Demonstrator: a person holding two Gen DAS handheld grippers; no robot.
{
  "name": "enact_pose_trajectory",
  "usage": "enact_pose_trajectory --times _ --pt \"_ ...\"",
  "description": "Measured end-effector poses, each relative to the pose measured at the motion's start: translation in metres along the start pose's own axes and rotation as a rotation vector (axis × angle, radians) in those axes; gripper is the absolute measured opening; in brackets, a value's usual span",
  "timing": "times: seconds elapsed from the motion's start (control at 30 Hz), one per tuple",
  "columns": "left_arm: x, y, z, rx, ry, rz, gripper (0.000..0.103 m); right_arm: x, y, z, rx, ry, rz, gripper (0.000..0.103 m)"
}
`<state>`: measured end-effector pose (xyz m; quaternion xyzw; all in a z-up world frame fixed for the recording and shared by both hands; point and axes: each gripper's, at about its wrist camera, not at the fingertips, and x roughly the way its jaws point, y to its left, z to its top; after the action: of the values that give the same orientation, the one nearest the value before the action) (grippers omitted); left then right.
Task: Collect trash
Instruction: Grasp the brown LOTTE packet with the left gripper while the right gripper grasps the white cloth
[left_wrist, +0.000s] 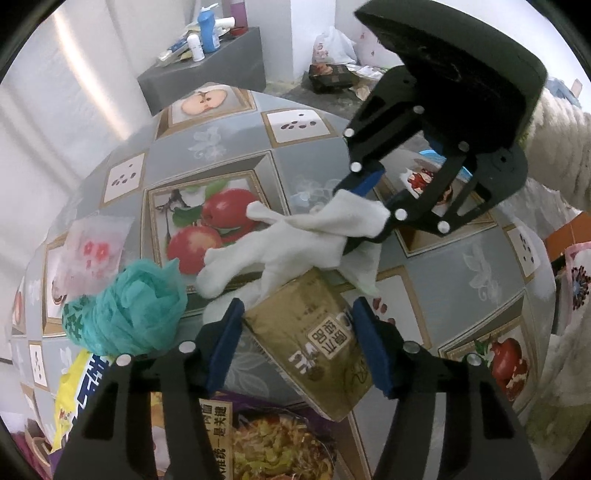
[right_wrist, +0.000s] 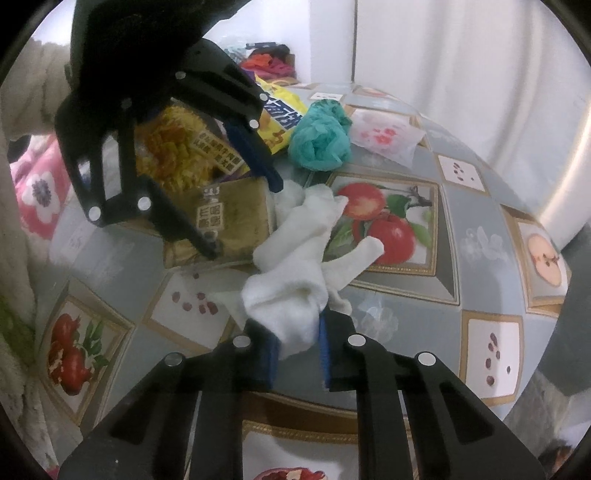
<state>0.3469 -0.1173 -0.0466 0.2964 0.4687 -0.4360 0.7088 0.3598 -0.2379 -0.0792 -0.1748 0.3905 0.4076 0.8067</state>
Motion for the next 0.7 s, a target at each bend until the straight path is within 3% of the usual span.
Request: enact_pose_trajectory --times 0.27,0.4,0.7 --pt "0.005 0.007 0.004 -0.075 0.046 -0.009 0.066 0.003 0.003 0.001 -0.001 0.003 -0.006 0.015" --pt "0.012 0.004 0.005 -0.071 0.094 0.007 0.071 0.004 0.002 0.001 -0.007 0.004 -0.006 0.015" --pt "0.018 0.002 0.005 -0.062 0.107 0.019 0.071 0.004 0.000 -0.004 -0.011 -0.010 0.001 0.015"
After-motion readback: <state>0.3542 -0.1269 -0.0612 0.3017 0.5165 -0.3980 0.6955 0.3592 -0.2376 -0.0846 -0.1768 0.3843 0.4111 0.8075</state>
